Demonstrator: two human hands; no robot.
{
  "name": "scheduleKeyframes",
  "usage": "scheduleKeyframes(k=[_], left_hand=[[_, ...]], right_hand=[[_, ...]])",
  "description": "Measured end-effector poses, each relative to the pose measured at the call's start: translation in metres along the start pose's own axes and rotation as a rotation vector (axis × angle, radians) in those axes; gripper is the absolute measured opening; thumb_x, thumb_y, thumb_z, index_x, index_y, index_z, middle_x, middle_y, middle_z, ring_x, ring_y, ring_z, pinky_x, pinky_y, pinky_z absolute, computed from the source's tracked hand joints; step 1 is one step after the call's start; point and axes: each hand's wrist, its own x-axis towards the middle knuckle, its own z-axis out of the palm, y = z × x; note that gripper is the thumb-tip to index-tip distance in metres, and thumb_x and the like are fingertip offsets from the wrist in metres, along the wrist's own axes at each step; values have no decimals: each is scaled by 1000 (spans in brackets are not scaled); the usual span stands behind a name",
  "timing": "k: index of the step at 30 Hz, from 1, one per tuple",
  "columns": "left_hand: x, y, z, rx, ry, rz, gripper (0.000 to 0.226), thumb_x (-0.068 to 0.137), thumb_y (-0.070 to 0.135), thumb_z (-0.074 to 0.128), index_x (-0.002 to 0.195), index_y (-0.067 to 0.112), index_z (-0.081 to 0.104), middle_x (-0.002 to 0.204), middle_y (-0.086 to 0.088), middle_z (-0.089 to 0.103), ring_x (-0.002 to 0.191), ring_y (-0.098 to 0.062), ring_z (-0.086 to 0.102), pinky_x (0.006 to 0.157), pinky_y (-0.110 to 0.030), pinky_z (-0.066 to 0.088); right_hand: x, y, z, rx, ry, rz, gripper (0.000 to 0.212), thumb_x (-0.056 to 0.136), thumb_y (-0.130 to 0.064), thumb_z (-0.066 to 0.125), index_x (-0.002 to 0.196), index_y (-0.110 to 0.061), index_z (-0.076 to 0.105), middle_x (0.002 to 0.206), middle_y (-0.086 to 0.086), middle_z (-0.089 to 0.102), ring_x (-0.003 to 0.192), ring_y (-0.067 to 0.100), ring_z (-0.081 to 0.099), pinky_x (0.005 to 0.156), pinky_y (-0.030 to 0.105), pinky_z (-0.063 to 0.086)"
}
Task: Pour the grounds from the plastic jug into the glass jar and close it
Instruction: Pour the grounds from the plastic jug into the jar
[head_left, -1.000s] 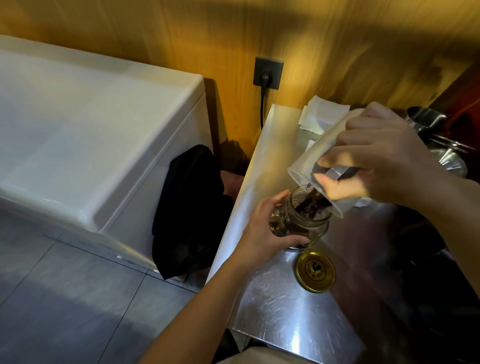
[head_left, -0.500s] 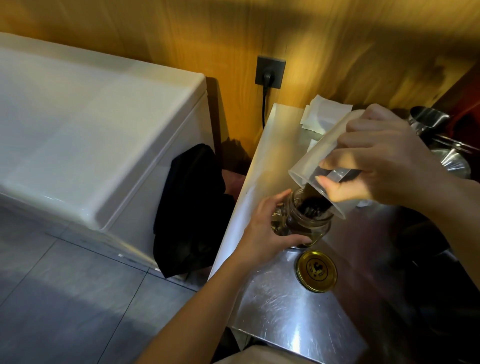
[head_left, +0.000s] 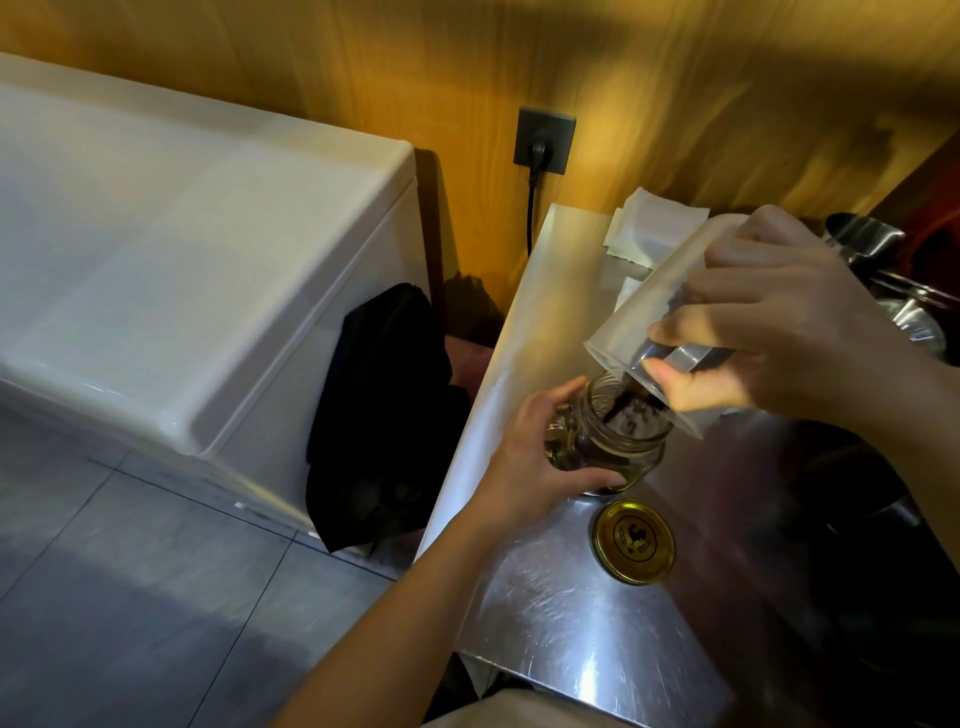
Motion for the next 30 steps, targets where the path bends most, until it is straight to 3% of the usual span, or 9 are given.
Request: scheduleKeyframes(k=[8, 14, 18, 23, 30], left_hand=[[-1, 4, -1, -3, 7, -1, 81, 61, 44, 82, 119, 67, 30, 126, 13, 42, 123, -5, 40, 105, -39, 39], [-2, 5, 0, -8, -3, -8, 81, 63, 42, 82, 123, 60, 30, 128, 11, 41, 123, -7, 39, 106, -38, 39], [-2, 3, 1, -14, -3, -2, 81, 63, 41, 81, 127, 53, 32, 127, 12, 41, 122, -7, 40, 105, -36, 40], [-2, 2, 1, -10, 17, 11, 82, 63, 39, 83, 121, 62, 31, 124, 17, 42, 122, -6, 42, 104, -38, 41], [-3, 0, 4, -3, 55, 25, 82, 63, 41, 83, 127, 53, 34, 122, 14, 43, 120, -6, 42, 101, -35, 41]], right_hand=[[-1, -3, -1, 53, -6, -16, 15, 73, -15, 73, 67, -2, 69, 55, 11, 58, 52, 27, 51, 61, 36, 28], [0, -3, -1, 25, -8, -24, 12, 71, -10, 76, 67, -2, 68, 55, 12, 59, 51, 27, 50, 61, 37, 29], [3, -3, -1, -14, -21, -30, 17, 60, 3, 83, 70, -1, 69, 56, 14, 60, 51, 27, 51, 59, 39, 31], [4, -4, 1, -45, -14, -43, 13, 70, -9, 79, 74, -2, 70, 58, 13, 61, 52, 26, 52, 58, 38, 34], [7, -6, 0, -61, -19, -43, 16, 62, -1, 83, 70, -1, 69, 54, 13, 58, 49, 27, 51, 57, 38, 38]])
